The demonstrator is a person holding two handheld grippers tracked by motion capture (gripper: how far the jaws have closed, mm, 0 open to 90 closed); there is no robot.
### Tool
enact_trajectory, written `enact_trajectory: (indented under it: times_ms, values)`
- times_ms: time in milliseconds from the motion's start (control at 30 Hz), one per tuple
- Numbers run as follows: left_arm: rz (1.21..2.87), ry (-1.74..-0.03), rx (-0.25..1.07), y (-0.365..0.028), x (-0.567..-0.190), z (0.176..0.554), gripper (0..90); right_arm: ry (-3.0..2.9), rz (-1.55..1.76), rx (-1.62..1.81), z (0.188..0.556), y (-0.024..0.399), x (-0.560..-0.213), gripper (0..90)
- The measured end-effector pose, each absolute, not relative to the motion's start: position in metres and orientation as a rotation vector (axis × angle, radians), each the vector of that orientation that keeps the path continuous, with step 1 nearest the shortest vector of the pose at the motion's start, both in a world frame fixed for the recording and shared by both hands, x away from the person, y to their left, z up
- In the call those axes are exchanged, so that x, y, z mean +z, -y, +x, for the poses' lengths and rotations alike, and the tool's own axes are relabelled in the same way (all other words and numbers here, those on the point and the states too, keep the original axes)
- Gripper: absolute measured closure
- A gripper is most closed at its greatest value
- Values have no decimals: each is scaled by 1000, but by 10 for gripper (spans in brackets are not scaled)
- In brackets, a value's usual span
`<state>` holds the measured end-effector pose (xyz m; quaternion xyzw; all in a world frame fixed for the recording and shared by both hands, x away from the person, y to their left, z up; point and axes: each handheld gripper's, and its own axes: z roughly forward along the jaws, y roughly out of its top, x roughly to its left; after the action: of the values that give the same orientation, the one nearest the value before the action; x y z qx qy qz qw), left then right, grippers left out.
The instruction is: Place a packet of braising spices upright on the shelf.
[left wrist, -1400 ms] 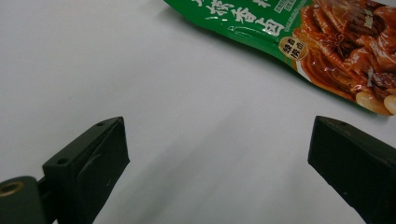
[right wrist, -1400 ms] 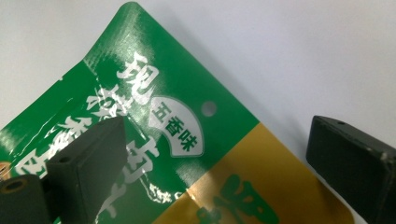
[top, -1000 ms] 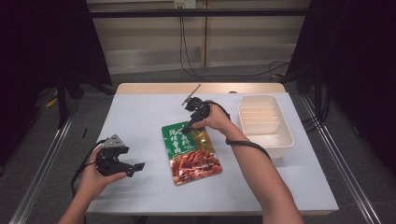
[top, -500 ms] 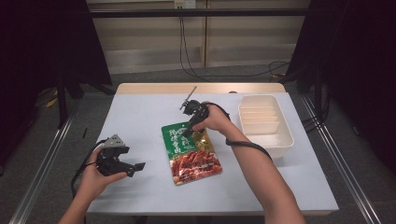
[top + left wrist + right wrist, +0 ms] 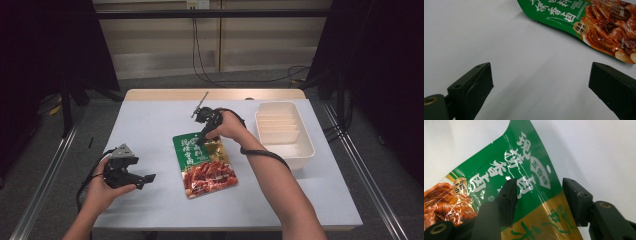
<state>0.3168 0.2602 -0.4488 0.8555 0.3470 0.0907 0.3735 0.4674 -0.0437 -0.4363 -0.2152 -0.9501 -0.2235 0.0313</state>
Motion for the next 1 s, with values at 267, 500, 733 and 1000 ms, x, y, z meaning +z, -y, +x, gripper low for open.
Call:
enact_trajectory:
  times_ms: [267,500,733,1000]
  values:
    - [2191,-884,237,-260,-449,317,51,2900,-635,-651,466,39,-441,602]
    - [2177,-885,240,-260,-450,317,52,2922,-592,-608,466,33,-443,696]
    - [2191,-890,242,-261,-448,317,57,2963,-567,-554,466,27,-439,865]
    - [2174,-891,245,-261,-448,317,57,2982,-556,-502,465,30,-429,900]
